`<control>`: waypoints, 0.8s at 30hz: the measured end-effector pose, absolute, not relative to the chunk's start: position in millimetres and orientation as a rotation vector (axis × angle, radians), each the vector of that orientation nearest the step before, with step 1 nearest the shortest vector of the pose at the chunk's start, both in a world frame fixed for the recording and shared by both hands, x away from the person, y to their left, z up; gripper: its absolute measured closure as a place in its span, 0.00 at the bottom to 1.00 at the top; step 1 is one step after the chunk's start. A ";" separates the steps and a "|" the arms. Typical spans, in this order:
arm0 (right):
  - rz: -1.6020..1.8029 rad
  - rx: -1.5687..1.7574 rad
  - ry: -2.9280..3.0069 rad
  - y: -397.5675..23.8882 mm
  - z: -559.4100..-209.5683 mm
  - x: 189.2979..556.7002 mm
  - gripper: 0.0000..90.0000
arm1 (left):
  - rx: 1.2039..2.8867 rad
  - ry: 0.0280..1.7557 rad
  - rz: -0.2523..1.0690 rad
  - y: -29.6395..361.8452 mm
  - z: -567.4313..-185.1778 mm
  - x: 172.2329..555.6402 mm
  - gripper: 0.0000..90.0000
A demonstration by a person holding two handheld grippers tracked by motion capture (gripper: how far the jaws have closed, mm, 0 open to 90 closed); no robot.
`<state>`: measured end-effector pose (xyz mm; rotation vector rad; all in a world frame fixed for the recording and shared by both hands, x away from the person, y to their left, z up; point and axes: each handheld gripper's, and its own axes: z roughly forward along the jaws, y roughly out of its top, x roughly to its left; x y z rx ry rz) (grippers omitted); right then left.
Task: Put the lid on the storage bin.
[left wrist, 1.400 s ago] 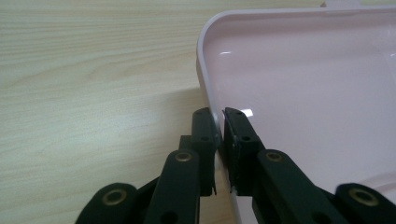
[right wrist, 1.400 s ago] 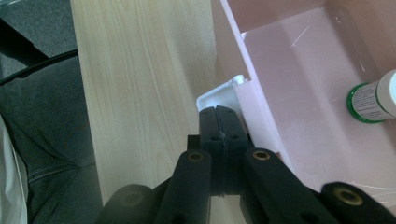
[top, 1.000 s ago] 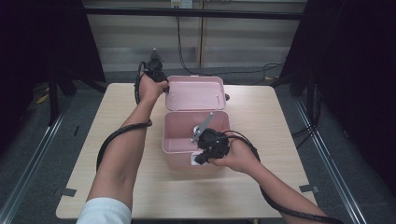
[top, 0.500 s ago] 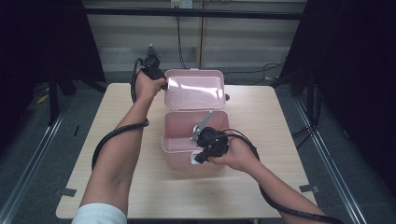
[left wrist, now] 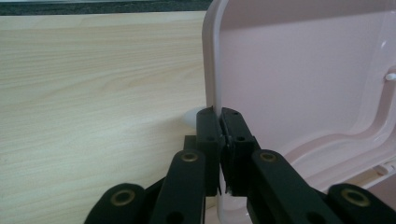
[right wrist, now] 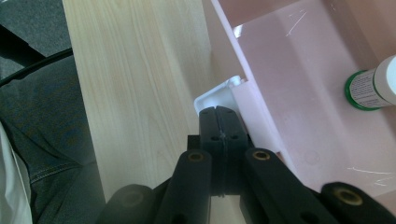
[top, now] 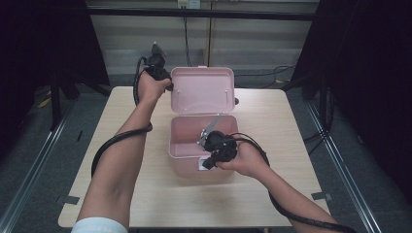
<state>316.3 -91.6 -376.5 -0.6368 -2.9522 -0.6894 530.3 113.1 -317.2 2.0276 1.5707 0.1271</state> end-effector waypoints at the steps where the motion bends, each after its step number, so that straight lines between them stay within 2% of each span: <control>1: -0.684 -0.639 -2.952 -91.5 -376.3 316.2 1.00 | 2.030 1.572 0.127 113.1 -316.5 529.9 0.97; 24: -0.663 -0.672 -2.952 -89.0 -375.3 316.3 1.00 | 2.097 1.526 0.114 113.7 -294.4 516.5 0.97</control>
